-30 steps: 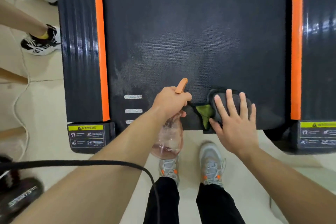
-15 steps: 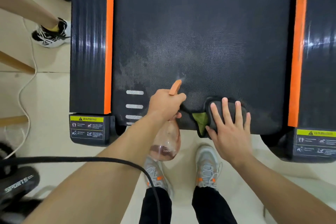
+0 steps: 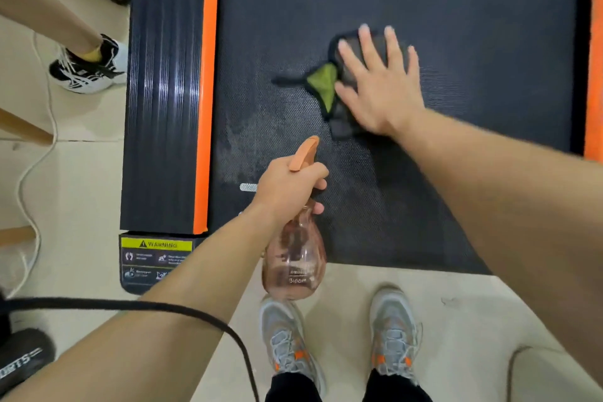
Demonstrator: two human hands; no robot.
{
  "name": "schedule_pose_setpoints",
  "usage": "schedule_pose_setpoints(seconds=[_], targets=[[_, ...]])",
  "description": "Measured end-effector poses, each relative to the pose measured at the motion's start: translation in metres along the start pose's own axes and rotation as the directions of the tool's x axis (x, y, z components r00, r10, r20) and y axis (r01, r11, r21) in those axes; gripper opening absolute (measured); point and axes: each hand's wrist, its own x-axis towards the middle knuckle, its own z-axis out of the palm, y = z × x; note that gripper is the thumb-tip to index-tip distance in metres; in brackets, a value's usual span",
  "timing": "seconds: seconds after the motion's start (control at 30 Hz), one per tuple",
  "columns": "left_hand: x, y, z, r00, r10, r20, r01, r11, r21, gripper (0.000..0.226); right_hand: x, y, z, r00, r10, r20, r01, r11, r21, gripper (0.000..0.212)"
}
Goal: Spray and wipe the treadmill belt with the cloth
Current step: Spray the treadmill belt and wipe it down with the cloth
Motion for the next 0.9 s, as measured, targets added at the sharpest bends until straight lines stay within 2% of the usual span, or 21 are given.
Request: schedule_pose_setpoints(seconds=[0.07,0.13,0.2,0.27,0.33,0.4,0.43,0.5,0.53,0.6,0.67,0.77,0.9], targets=[[0.007,0.003,-0.009,1.0,0.017,-0.014,-0.017,1.0,0.0,0.019,0.014,-0.004,-0.002,0.998,0.053,-0.042,-0.053,0.999,0.005,0.067],[0.011,0.005,-0.018,0.999,-0.003,-0.049,0.002,1.0,-0.011,0.01,-0.023,-0.017,0.011,0.994,0.048,-0.095,-0.051,0.998,-0.031,0.068],[0.01,0.007,-0.023,0.996,-0.047,-0.073,0.047,0.999,-0.01,0.008,-0.102,-0.033,0.036,0.997,-0.031,-0.066,0.027,0.997,-0.067,0.07],[0.006,0.008,-0.025,0.996,-0.074,-0.053,0.073,0.997,-0.013,0.01,-0.18,-0.042,0.056,0.985,-0.169,0.017,0.17,0.981,-0.091,0.072],[0.004,0.007,-0.028,0.998,-0.067,-0.014,0.067,0.998,0.008,0.007,-0.182,-0.029,0.057,0.961,-0.264,0.084,0.272,0.957,-0.098,0.072],[0.005,0.004,-0.034,0.998,-0.056,0.011,0.056,0.998,0.012,0.008,-0.125,-0.022,0.048,0.979,-0.2,0.025,0.202,0.973,-0.113,0.071],[0.007,0.001,-0.037,0.999,-0.049,0.018,0.049,0.999,0.004,0.009,-0.09,-0.021,0.04,0.994,-0.102,-0.046,0.098,0.991,-0.096,0.069],[0.011,-0.004,-0.042,0.999,-0.033,0.025,0.033,0.999,-0.002,0.012,-0.029,-0.019,0.022,0.991,0.098,-0.094,-0.1,0.995,-0.014,0.066],[0.012,-0.006,-0.044,0.999,-0.032,0.024,0.032,0.999,0.001,0.011,-0.015,-0.02,0.018,0.984,0.154,-0.092,-0.154,0.988,0.009,0.066],[0.01,-0.011,-0.047,0.999,-0.042,0.024,0.042,0.999,0.001,0.004,-0.025,-0.027,0.023,0.983,0.157,-0.096,-0.157,0.988,0.008,0.065],[0.005,-0.015,-0.049,0.998,-0.065,0.028,0.064,0.998,0.023,0.008,-0.071,-0.035,0.035,0.99,0.091,-0.106,-0.095,0.995,-0.04,0.066],[-0.007,-0.021,-0.049,0.995,-0.09,0.048,0.089,0.996,0.032,0.007,-0.157,-0.048,0.058,1.0,0.005,-0.023,-0.007,0.994,-0.11,0.069],[-0.021,-0.022,-0.049,0.991,-0.128,0.05,0.126,0.991,0.035,0.009,-0.215,-0.066,0.076,0.999,0.001,0.04,0.003,0.994,-0.109,0.072]])
